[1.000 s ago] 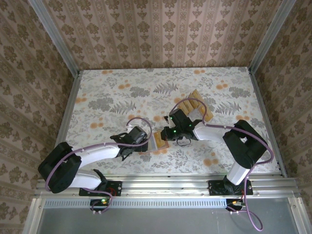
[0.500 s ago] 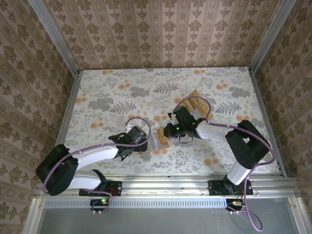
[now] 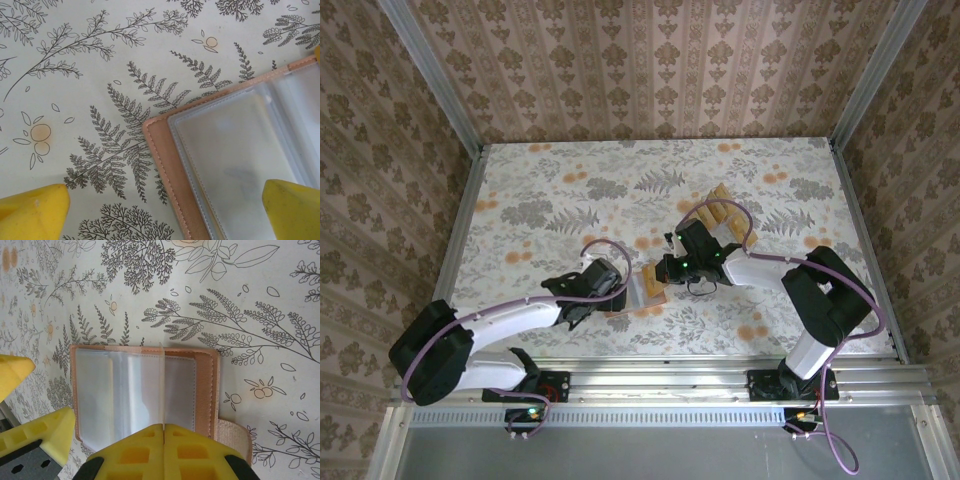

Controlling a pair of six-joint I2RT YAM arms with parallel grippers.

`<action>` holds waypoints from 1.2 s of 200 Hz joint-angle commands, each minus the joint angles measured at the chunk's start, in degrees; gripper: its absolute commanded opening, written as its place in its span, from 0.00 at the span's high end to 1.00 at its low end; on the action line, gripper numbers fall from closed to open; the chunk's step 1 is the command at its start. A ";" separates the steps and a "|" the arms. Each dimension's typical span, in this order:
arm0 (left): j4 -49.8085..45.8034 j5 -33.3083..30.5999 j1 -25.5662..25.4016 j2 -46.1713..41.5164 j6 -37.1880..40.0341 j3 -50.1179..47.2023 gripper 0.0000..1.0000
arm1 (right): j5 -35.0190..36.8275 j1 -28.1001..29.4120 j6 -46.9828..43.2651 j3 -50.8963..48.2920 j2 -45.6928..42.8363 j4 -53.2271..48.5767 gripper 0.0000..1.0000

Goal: Put the credit cards into the card holder

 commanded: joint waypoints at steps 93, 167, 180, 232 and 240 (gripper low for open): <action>-1.89 -1.53 -0.33 -1.32 -2.85 -4.34 0.00 | 0.23 -0.17 0.45 -0.57 -1.74 0.44 1.00; -1.99 -1.78 -0.28 -1.87 -3.30 -4.74 0.00 | -4.28 -0.25 0.12 -1.26 -4.27 5.52 1.00; -1.97 -1.73 -0.35 -1.85 -3.38 -4.83 0.00 | -6.16 -0.26 1.18 -2.27 -3.67 8.81 1.00; -1.70 -1.76 -0.41 -1.87 -3.74 -5.27 0.00 | -10.71 -0.23 5.30 -6.80 -0.27 22.06 1.00; -1.71 -1.73 -0.41 -1.85 -3.84 -5.35 0.00 | -10.80 -0.25 5.54 -7.17 0.09 23.14 1.00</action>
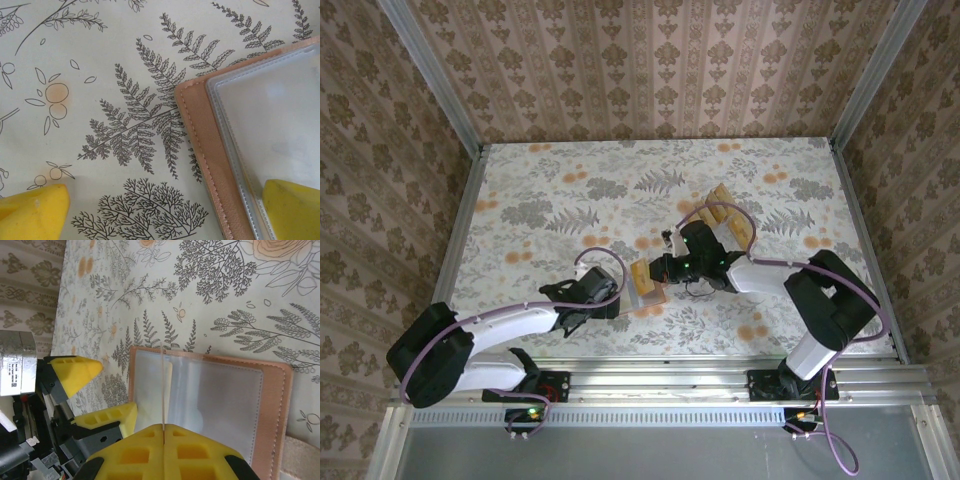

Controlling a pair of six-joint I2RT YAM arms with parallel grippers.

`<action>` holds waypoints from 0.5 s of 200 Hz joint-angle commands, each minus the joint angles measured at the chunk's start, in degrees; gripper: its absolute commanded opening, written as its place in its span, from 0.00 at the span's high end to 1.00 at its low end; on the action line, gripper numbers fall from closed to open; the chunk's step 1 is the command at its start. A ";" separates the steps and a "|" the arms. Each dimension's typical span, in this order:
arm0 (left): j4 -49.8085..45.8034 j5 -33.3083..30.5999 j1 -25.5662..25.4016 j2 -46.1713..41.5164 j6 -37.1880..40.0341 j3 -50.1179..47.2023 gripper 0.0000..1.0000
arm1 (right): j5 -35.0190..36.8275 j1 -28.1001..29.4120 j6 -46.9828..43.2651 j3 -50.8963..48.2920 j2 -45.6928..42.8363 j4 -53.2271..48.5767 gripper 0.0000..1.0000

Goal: Put the credit cards into the card holder

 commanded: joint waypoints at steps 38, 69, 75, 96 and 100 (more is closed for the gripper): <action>-1.42 -1.32 -0.39 -0.53 -1.55 -1.32 0.00 | -3.82 -0.19 3.62 -2.88 3.55 12.14 1.00; -1.29 -1.28 -0.35 -0.60 -1.67 -1.42 0.00 | -4.12 -0.13 3.96 -3.71 4.56 14.84 1.00; -1.25 -1.30 -0.33 -0.65 -1.62 -1.42 0.00 | -4.17 -0.13 4.03 -3.86 4.79 15.28 1.00; -1.05 -1.25 -0.33 -0.65 -1.67 -1.63 0.00 | -4.12 -0.13 4.19 -4.56 5.47 16.85 1.00; -1.11 -1.28 -0.37 -0.65 -1.75 -1.61 0.00 | -4.12 -0.13 4.28 -4.66 5.50 17.24 1.00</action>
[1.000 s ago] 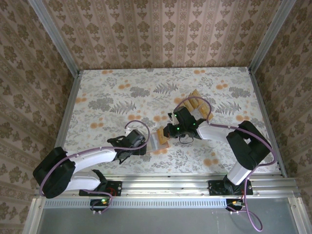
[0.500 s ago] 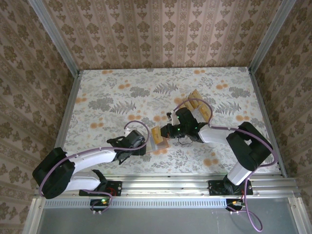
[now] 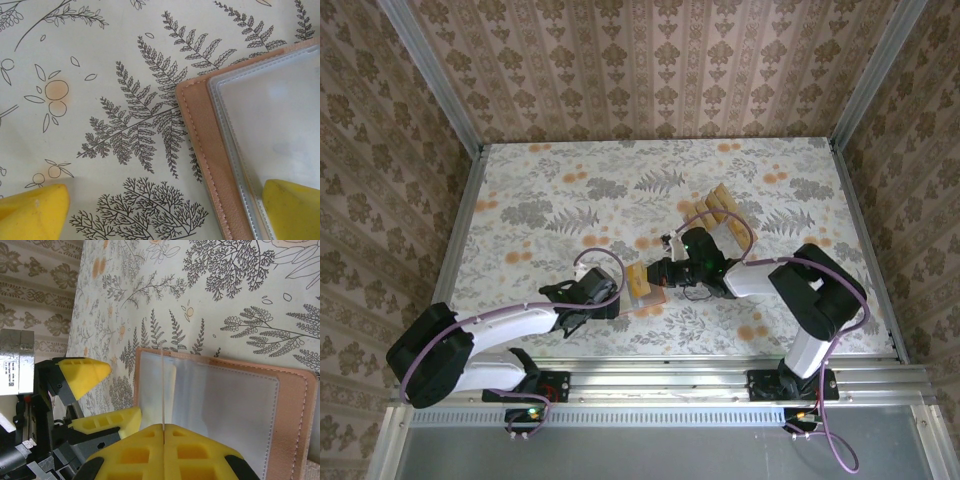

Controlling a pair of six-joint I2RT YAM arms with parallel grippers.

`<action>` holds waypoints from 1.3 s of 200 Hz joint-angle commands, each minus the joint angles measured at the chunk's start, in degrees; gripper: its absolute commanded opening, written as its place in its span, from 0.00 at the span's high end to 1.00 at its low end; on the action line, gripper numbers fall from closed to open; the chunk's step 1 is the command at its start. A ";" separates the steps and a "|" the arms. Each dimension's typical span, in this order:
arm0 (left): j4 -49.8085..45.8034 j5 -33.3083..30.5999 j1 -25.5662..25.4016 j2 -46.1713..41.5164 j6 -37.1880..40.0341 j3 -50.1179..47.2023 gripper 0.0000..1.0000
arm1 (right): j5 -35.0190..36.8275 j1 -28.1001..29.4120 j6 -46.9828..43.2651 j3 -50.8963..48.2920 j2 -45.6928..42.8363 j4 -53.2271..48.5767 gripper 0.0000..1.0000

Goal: Put the credit cards into the card holder

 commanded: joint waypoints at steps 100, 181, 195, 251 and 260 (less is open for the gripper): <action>-1.34 -1.33 -0.42 -0.56 -0.89 -1.38 0.00 | -1.72 -0.13 2.24 -2.65 4.58 10.04 1.00; -1.25 -1.37 -0.43 -0.57 -0.88 -1.42 0.00 | -2.45 -0.08 3.82 -2.97 6.31 12.72 1.00; -1.27 -1.32 -0.44 -0.56 -0.81 -1.38 0.00 | -2.60 -0.13 3.85 -2.92 6.36 12.74 1.00; -1.40 -1.33 -0.54 -0.56 -0.80 -1.29 0.00 | -3.37 -0.13 5.04 -3.45 7.84 14.98 1.00; -1.38 -1.32 -0.53 -0.56 -0.80 -1.29 0.00 | -3.64 -0.13 5.28 -3.47 8.18 15.55 1.00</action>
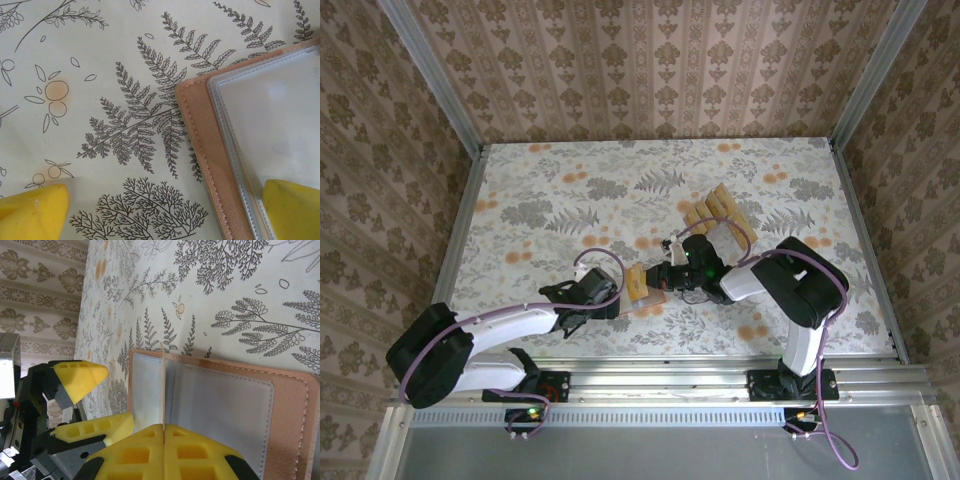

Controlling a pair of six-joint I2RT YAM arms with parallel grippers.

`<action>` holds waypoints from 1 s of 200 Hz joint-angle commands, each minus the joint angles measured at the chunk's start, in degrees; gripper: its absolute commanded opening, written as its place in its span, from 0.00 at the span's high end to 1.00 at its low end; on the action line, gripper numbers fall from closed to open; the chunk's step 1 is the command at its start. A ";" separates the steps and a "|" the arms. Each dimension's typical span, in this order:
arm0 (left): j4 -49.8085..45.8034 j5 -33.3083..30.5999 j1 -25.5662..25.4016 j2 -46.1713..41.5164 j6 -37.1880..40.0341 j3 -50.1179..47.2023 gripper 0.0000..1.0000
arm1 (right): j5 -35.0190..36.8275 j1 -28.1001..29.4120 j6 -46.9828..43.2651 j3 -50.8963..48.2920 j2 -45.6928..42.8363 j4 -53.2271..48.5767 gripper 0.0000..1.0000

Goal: Put the credit cards into the card holder

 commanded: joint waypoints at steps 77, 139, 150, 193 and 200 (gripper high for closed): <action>-1.54 -1.10 -0.26 -0.45 -0.71 -1.07 0.00 | -2.28 -0.13 1.54 -1.92 2.32 4.41 1.00; -1.77 -1.22 -0.25 -0.89 -0.62 -1.07 0.00 | -0.80 -0.26 2.04 -3.85 2.61 6.11 1.00; -1.87 -1.23 -0.30 -0.89 -0.58 -1.07 0.00 | -0.40 -0.22 2.28 -4.20 2.65 6.43 1.00; -1.74 -1.34 -0.27 -0.89 -0.69 -1.07 0.00 | 0.91 -0.22 2.99 -5.08 2.94 7.00 1.00; -1.70 -1.29 -0.27 -0.89 -0.62 -1.07 0.00 | 1.05 -0.22 3.05 -5.21 2.94 7.00 1.00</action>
